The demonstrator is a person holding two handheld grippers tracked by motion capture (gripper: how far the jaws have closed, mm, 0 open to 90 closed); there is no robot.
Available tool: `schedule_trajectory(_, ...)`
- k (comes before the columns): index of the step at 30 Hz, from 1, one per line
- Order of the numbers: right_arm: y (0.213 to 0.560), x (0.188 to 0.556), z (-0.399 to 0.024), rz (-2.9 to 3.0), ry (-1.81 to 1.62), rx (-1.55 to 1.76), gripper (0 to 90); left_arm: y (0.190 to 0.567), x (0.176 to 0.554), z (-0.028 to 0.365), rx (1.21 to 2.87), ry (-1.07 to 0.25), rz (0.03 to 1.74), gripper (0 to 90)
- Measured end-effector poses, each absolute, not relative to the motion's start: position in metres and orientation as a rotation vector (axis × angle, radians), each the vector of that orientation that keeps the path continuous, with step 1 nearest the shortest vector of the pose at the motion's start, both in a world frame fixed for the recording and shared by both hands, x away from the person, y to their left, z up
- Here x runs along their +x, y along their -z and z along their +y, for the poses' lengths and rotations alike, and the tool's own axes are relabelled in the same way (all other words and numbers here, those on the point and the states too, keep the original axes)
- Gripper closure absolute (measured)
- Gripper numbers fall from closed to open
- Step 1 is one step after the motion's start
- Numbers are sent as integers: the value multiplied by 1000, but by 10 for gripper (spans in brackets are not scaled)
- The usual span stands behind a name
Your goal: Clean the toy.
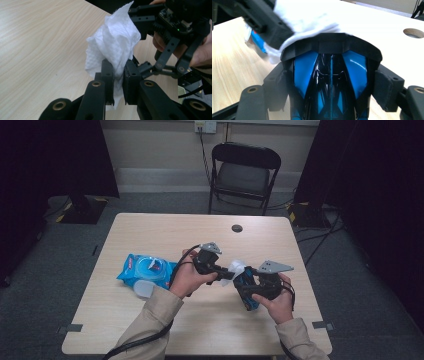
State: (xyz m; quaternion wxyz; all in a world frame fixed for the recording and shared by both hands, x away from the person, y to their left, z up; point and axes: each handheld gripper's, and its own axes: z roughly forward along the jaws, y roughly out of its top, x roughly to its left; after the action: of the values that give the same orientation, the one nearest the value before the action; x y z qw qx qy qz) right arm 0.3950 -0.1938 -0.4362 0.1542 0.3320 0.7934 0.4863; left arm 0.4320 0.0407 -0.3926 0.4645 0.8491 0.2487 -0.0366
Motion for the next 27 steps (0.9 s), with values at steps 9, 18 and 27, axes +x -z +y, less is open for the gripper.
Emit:
schedule_trajectory(9,435,395,-197,2262,-1404,961,255,398,432,51,2083,78,625,809)
schedule_trajectory(18,430,394,-197,2251,-1432,953,255,412,432,55,2095,92,641,809)
schedule_trajectory(27,430,394,-196,2254,-1431,954,255,420,430,48,2095,113,627,809)
